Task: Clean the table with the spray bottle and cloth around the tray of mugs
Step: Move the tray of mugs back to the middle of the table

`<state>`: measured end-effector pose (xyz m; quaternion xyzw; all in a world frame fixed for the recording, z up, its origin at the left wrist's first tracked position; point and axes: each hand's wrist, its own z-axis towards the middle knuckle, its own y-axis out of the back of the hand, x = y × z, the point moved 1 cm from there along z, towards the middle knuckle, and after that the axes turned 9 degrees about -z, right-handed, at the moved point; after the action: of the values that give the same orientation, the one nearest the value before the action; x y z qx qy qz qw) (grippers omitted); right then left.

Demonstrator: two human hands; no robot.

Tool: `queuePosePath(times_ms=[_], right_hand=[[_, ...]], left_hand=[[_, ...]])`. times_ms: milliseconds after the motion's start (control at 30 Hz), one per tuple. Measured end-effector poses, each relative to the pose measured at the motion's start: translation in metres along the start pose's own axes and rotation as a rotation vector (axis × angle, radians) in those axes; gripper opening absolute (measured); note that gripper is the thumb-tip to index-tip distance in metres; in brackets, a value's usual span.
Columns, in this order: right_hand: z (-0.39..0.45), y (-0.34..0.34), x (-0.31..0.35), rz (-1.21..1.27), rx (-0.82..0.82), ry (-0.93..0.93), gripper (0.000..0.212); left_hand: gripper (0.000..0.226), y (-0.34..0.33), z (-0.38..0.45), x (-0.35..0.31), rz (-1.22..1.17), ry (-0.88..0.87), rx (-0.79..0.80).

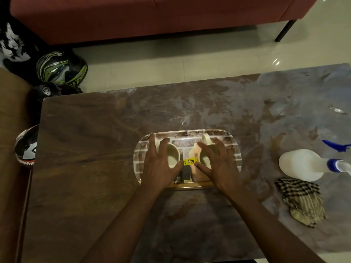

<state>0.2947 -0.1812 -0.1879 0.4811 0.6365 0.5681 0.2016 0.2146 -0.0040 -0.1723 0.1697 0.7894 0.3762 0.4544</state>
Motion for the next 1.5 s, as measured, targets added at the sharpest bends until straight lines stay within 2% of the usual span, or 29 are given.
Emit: queuePosePath(times_ms=[100,167,367,467,567,700,767,933,1100,1167,1300,1500], right_hand=[[0.004,0.004,0.001,0.032,-0.061,-0.133,0.057],[0.007,0.006,0.002,0.035,-0.083,-0.161,0.056],[0.005,-0.001,0.002,-0.029,-0.134,-0.117,0.06],[0.009,-0.012,-0.001,-0.203,-0.17,-0.083,0.058],[0.012,-0.028,-0.009,-0.376,0.002,0.007,0.066],[0.008,-0.022,-0.001,-0.324,-0.132,-0.12,0.06],[0.004,-0.013,0.004,-0.313,-0.112,-0.142,0.064],[-0.007,0.031,0.013,-0.302,-0.135,-0.061,0.067],[-0.009,0.109,0.038,-0.204,-0.293,0.027,0.065],[-0.002,0.163,0.052,-0.151,-0.367,0.076,0.065],[0.018,0.283,0.082,-0.138,-0.684,0.143,0.064],[0.018,0.459,0.121,-0.21,-1.045,0.226,0.062]], left_hand=[[0.077,0.004,0.009,0.01,0.113,-0.173,0.134],[0.077,0.012,0.014,0.016,0.161,-0.227,0.168],[0.056,-0.004,0.011,0.015,0.182,-0.199,-0.031],[0.055,-0.009,0.01,0.012,0.197,-0.188,-0.114],[0.057,-0.011,0.01,0.012,0.215,-0.199,-0.119],[0.061,-0.012,0.011,0.018,0.233,-0.191,-0.092],[0.065,-0.011,0.009,0.017,0.233,-0.163,-0.074],[0.081,0.017,0.0,-0.015,0.261,-0.165,-0.095],[0.087,0.093,-0.006,-0.069,0.224,-0.227,-0.207],[0.086,0.14,-0.004,-0.096,0.229,-0.289,-0.317],[0.082,0.239,0.002,-0.169,0.195,-0.446,-0.585],[0.081,0.384,-0.016,-0.279,0.243,-0.669,-0.885]])
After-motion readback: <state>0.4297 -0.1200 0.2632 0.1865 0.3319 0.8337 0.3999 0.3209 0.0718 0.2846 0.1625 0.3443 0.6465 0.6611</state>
